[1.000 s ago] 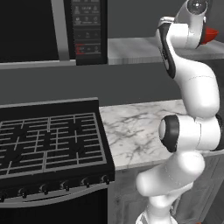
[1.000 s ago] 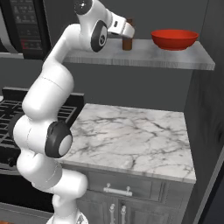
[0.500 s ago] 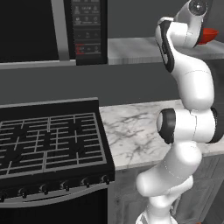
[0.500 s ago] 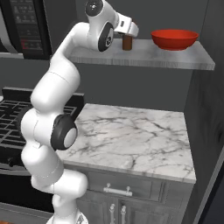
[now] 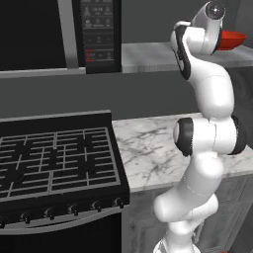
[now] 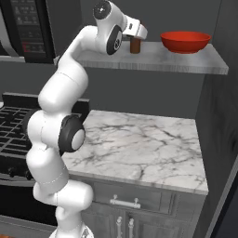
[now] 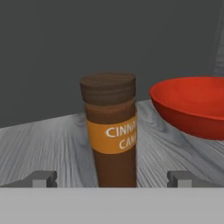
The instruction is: Take the cinnamon bottle from the cabinet and place it on the dining table, next to the plate with the cupcake. Then take the chocolate from the dining counter and place it on the cupcake plate.
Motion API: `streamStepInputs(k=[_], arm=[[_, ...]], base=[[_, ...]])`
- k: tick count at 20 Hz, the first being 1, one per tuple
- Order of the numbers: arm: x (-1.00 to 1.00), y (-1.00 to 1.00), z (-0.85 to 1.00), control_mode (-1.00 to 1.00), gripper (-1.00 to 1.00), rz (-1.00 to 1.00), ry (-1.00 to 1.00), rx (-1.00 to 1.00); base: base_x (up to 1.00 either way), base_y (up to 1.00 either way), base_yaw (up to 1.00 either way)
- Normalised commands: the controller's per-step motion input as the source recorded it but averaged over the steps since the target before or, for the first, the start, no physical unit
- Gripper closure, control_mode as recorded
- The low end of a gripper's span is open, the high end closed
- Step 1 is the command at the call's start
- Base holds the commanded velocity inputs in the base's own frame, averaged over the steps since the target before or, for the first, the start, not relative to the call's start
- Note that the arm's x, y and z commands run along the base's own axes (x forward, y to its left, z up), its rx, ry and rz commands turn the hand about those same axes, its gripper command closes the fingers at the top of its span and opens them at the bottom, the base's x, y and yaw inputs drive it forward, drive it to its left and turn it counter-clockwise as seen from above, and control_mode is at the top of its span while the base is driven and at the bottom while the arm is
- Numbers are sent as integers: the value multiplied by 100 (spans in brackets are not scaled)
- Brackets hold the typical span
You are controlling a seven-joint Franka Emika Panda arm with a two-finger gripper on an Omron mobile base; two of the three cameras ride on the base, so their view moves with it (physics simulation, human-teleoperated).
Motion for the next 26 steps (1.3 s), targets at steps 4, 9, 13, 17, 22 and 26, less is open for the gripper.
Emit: streamStepInputs(k=[4, 9, 13, 17, 22, 26], arm=[[1, 0, 0, -100, -100, 0, 0, 0], [9, 0, 0, -100, -100, 0, 0, 0], [12, 0, 0, -100, -100, 0, 0, 0], [19, -1, -5, -100, -100, 0, 0, 0], [15, -6, -1, -100, -100, 0, 0, 0], [10, -8, -4, -100, -100, 0, 0, 0]], base=[[0, 0, 0], [0, 0, 0], [0, 0, 0], [0, 0, 0], [0, 0, 0], [0, 0, 0]])
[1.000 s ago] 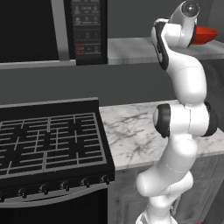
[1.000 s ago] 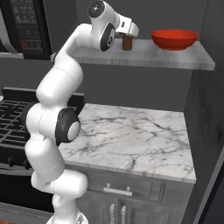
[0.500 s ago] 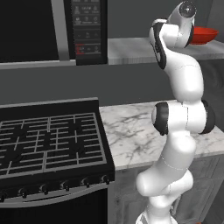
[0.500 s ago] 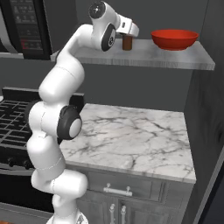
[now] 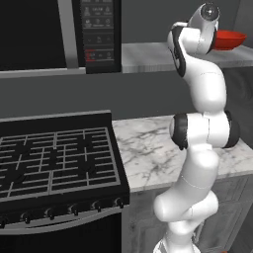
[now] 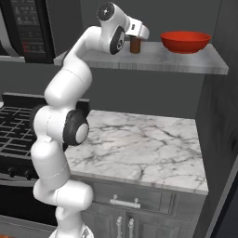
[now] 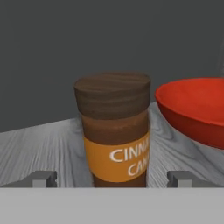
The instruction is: Take the cinnamon bottle from the cabinet and place it on the dining table, next to the plate with the cupcake. Then take the chocolate from the dining counter and place it on the cupcake plate.
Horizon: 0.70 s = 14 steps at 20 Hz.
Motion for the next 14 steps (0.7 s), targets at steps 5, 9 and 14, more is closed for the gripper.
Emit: streamStepInputs(k=[5, 9, 14], arm=[[17, -7, -4, -100, -100, 0, 0, 0], [22, -3, -2, -100, -100, 0, 0, 0], [27, -11, -1, -100, -100, 0, 0, 0]], base=[[0, 0, 0], [0, 0, 0], [0, 0, 0]])
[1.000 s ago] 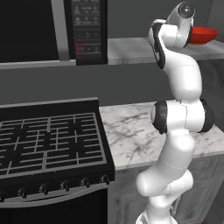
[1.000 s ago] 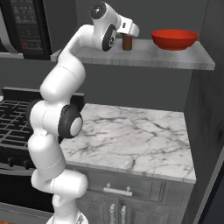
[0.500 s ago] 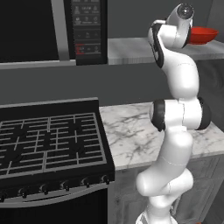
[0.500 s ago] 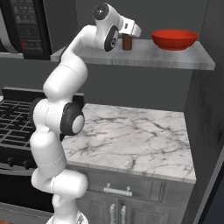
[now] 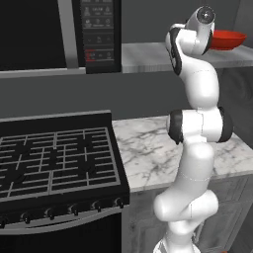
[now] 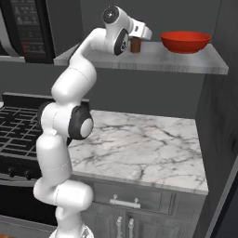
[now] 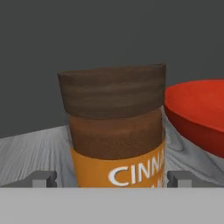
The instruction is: Take the cinnamon bottle from the cabinet and place it on the dining table, next to the plate with the cupcake. Then take the chocolate from the dining counter and place it on the cupcake plate.
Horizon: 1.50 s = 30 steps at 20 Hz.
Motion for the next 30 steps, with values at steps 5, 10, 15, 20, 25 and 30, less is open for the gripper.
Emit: streamStepInputs(k=[5, 10, 15, 20, 25, 30], arm=[[23, -4, 0, -100, -100, 0, 0, 0], [3, 0, 0, -100, 100, 0, 0, 0], [-44, 7, -1, -100, 100, 1, 0, 0], [-100, 39, -30, -100, 100, 14, -14, 0], [-100, 58, -19, -100, 100, 16, -9, 0], [-100, 39, -5, -100, 100, 17, -6, 0]], base=[[0, 0, 0], [0, 0, 0], [0, 0, 0], [0, 0, 0], [0, 0, 0], [0, 0, 0]])
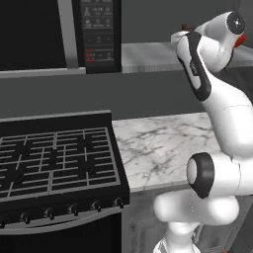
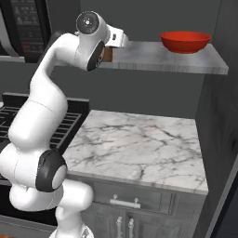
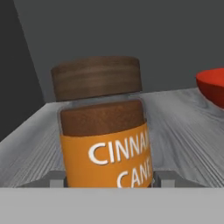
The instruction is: Take the cinnamon bottle from the cabinet and place it on the dining table, next to the plate with the cupcake. Then take the chocolate from the dining counter and place it on the cupcake plate.
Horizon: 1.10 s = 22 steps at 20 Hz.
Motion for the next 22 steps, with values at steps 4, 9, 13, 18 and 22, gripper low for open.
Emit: streamStepInputs(k=[4, 9, 13, 18, 22], arm=[[-100, 5, -1, -100, 100, 23, -15, 0], [-100, -3, 0, -100, 100, 30, -16, 7], [-100, 0, -3, -100, 100, 31, -13, 4], [-100, 4, -24, -100, 100, 25, -5, 0], [-91, 10, -23, -100, 100, 6, -2, -2]], base=[[0, 0, 0], [0, 0, 0], [0, 0, 0], [0, 0, 0], [0, 0, 0]])
